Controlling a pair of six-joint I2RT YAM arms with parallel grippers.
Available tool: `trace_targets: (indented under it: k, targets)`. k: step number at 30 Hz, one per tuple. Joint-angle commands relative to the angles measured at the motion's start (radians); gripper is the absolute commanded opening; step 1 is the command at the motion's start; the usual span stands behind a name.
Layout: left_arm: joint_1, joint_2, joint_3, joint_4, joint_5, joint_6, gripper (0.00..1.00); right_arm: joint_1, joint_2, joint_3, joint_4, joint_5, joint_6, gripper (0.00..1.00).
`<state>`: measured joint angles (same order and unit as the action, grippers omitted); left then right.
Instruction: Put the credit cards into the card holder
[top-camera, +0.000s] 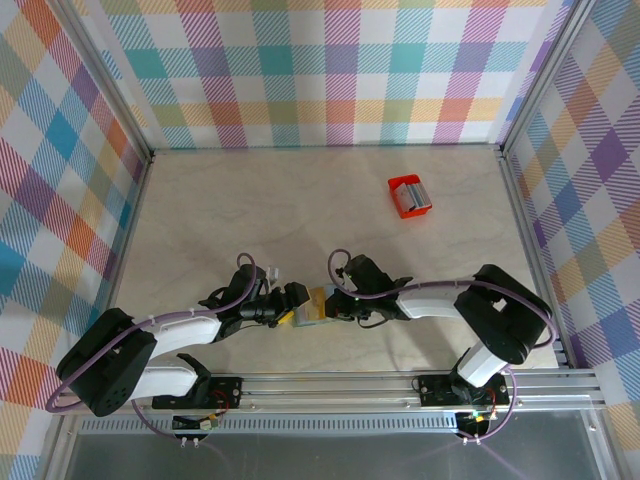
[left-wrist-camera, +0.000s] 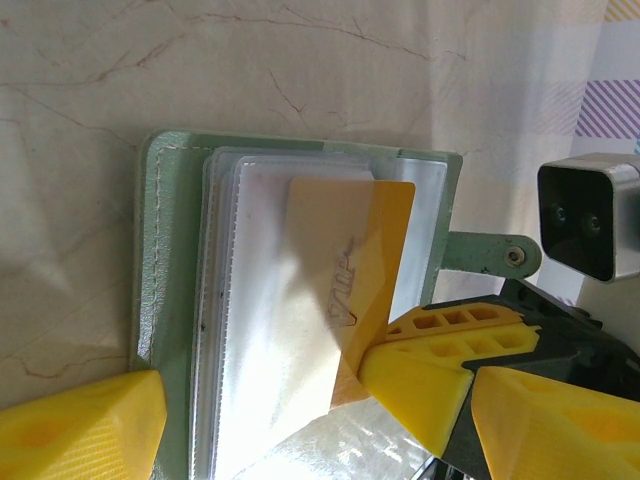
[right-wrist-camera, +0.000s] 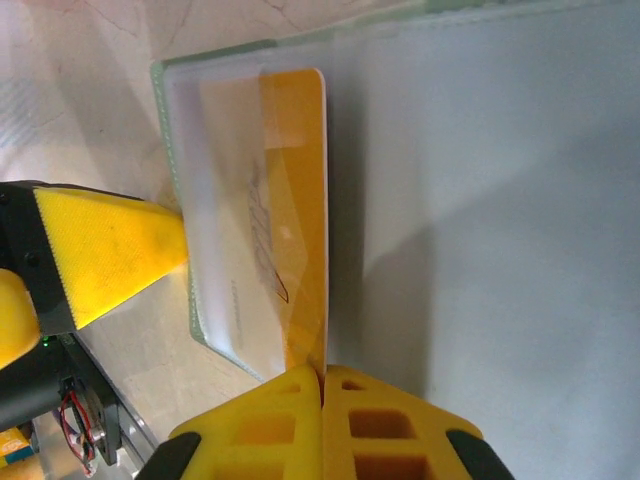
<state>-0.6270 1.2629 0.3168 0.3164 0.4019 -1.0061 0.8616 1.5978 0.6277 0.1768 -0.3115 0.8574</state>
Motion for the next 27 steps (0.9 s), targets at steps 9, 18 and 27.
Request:
trace_targets:
  k: [9, 18, 27]
  targets:
    - [-0.016, 0.01, -0.022, 0.017, -0.014, 0.012, 0.77, 0.028, 0.04, 0.033, -0.043, -0.001, 0.008, 0.0]
    - [-0.016, 0.012, -0.022, 0.024, -0.015, 0.009, 0.76, 0.034, 0.08, 0.057, -0.028, -0.034, 0.005, 0.0]
    - [-0.016, 0.01, -0.027, 0.028, -0.015, 0.006, 0.76, 0.045, 0.091, 0.078, -0.025, -0.043, 0.002, 0.0]
